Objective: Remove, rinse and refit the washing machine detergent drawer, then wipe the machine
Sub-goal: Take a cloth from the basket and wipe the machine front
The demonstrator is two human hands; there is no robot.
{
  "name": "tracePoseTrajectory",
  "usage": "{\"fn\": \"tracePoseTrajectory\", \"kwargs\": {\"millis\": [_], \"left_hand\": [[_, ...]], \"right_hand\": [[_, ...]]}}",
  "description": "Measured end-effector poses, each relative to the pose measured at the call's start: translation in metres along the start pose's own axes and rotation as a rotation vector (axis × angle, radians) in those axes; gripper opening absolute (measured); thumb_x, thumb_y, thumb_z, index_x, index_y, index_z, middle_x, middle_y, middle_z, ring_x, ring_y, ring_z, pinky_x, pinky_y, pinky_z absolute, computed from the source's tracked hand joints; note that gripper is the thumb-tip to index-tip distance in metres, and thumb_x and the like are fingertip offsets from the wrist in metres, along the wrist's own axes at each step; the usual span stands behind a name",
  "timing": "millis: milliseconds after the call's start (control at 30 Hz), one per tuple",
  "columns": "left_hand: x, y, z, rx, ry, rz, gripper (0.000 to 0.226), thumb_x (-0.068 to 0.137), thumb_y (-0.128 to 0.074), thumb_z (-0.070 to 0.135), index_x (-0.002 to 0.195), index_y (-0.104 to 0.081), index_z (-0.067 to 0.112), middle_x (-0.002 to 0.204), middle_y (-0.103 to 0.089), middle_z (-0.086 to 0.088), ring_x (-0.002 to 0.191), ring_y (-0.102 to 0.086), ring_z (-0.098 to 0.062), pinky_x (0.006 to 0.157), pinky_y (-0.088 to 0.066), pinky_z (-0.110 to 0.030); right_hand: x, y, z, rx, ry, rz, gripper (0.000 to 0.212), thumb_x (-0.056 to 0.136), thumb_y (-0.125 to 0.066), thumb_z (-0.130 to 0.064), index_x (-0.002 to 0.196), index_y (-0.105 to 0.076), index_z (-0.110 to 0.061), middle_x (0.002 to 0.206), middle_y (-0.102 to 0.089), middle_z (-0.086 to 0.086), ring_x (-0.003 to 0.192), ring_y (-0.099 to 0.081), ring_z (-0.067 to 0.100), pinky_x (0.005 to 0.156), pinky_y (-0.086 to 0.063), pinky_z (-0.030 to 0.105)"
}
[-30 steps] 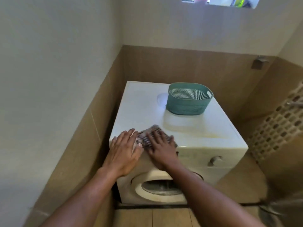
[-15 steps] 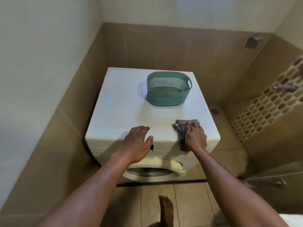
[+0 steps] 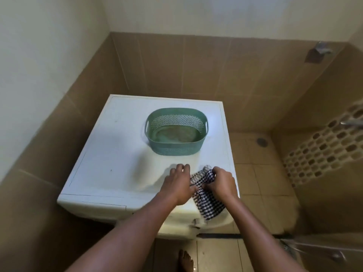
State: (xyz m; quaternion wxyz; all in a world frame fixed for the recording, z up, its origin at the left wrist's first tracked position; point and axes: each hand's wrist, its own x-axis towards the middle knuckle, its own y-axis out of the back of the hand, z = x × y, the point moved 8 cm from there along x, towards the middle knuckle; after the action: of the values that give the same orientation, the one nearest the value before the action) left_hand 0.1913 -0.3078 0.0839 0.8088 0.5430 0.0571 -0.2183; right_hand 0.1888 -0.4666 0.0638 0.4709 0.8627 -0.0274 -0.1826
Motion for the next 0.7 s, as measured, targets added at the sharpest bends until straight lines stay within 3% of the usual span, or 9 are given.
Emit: {"fn": "tracePoseTrajectory", "kwargs": {"millis": [100, 167, 300, 367, 433, 500, 567, 633, 700], "left_hand": [[0.020, 0.019, 0.018, -0.091, -0.125, 0.017, 0.094, 0.077, -0.077, 0.043, 0.153, -0.026, 0.022, 0.156, -0.033, -0.001, 0.142, -0.030, -0.023, 0.114, -0.033, -0.042], [0.026, 0.027, 0.027, -0.330, -0.161, -0.102, 0.101, 0.062, -0.089, 0.038, 0.148, -0.037, 0.027, 0.150, -0.046, -0.001, 0.136, -0.043, -0.021, 0.112, -0.040, -0.045], [0.022, 0.058, 0.038, -0.884, -0.154, -0.286, 0.045, 0.069, -0.086, 0.007, 0.110, -0.068, 0.000, 0.108, -0.073, -0.020, 0.099, -0.071, -0.033, 0.091, -0.054, -0.057], [0.017, 0.080, 0.041, -0.975, -0.202, -0.310, 0.032, 0.083, -0.075, 0.006, 0.113, -0.067, -0.003, 0.113, -0.072, -0.021, 0.105, -0.069, -0.035, 0.094, -0.055, -0.050], [0.018, 0.098, 0.035, -1.126, -0.194, -0.291, 0.030, 0.091, -0.065, 0.004, 0.120, -0.062, -0.004, 0.121, -0.068, -0.022, 0.110, -0.066, -0.034, 0.093, -0.054, -0.045], [0.024, 0.108, 0.025, -1.252, -0.121, -0.293, 0.031, 0.095, -0.057, 0.005, 0.126, -0.057, -0.001, 0.125, -0.065, -0.022, 0.115, -0.062, -0.038, 0.094, -0.053, -0.048], [0.036, 0.116, 0.013, -1.314, -0.036, -0.269, 0.031, 0.098, -0.054, 0.007, 0.128, -0.057, 0.003, 0.126, -0.065, -0.021, 0.118, -0.060, -0.041, 0.094, -0.052, -0.052], [0.052, 0.127, -0.005, -1.337, 0.069, -0.193, 0.027, 0.098, -0.053, 0.009, 0.125, -0.060, 0.009, 0.124, -0.067, -0.018, 0.118, -0.060, -0.041, 0.096, -0.048, -0.057], [0.070, 0.141, -0.024, -1.343, 0.158, -0.118, 0.024, 0.098, -0.055, 0.008, 0.121, -0.061, 0.010, 0.122, -0.068, -0.019, 0.117, -0.061, -0.043, 0.099, -0.046, -0.061]], "right_hand": [[0.015, 0.020, -0.015, 0.016, 0.235, -0.209, 0.041, 0.059, -0.088, -0.026, 0.071, -0.049, -0.026, 0.080, -0.063, -0.008, 0.077, -0.059, 0.019, 0.062, -0.047, 0.032], [0.011, 0.045, -0.034, 0.060, 0.356, -0.324, 0.037, 0.061, -0.088, -0.026, 0.079, -0.056, -0.023, 0.086, -0.068, -0.005, 0.080, -0.064, 0.017, 0.069, -0.055, 0.039], [0.015, 0.100, -0.061, 0.274, 0.349, -0.504, 0.036, 0.068, -0.087, -0.016, 0.095, -0.062, -0.015, 0.094, -0.074, 0.007, 0.083, -0.073, 0.024, 0.072, -0.060, 0.041], [0.016, 0.113, -0.059, 0.390, 0.246, -0.698, 0.042, 0.075, -0.084, -0.013, 0.109, -0.060, -0.006, 0.104, -0.073, 0.017, 0.093, -0.072, 0.033, 0.083, -0.057, 0.047], [0.007, 0.117, -0.061, 0.561, 0.216, -0.863, 0.032, 0.086, -0.069, 0.002, 0.115, -0.055, 0.007, 0.100, -0.073, 0.017, 0.089, -0.071, 0.027, 0.082, -0.055, 0.038], [0.006, 0.117, -0.070, 0.903, 0.129, -0.838, 0.029, 0.091, -0.050, 0.017, 0.119, -0.051, 0.011, 0.088, -0.073, 0.013, 0.072, -0.071, 0.015, 0.064, -0.059, 0.024], [0.012, 0.110, -0.082, 1.235, 0.076, -0.796, 0.037, 0.092, -0.050, 0.012, 0.129, -0.047, 0.013, 0.110, -0.068, 0.022, 0.089, -0.071, 0.025, 0.076, -0.062, 0.034], [0.032, 0.097, -0.091, 1.343, 0.024, -0.723, 0.044, 0.091, -0.054, 0.005, 0.135, -0.046, 0.007, 0.129, -0.059, 0.028, 0.113, -0.062, 0.038, 0.094, -0.054, 0.048], [0.058, 0.090, -0.103, 1.243, -0.069, -0.590, 0.044, 0.090, -0.057, 0.005, 0.133, -0.048, 0.001, 0.128, -0.061, 0.026, 0.114, -0.061, 0.040, 0.091, -0.055, 0.049]]}}
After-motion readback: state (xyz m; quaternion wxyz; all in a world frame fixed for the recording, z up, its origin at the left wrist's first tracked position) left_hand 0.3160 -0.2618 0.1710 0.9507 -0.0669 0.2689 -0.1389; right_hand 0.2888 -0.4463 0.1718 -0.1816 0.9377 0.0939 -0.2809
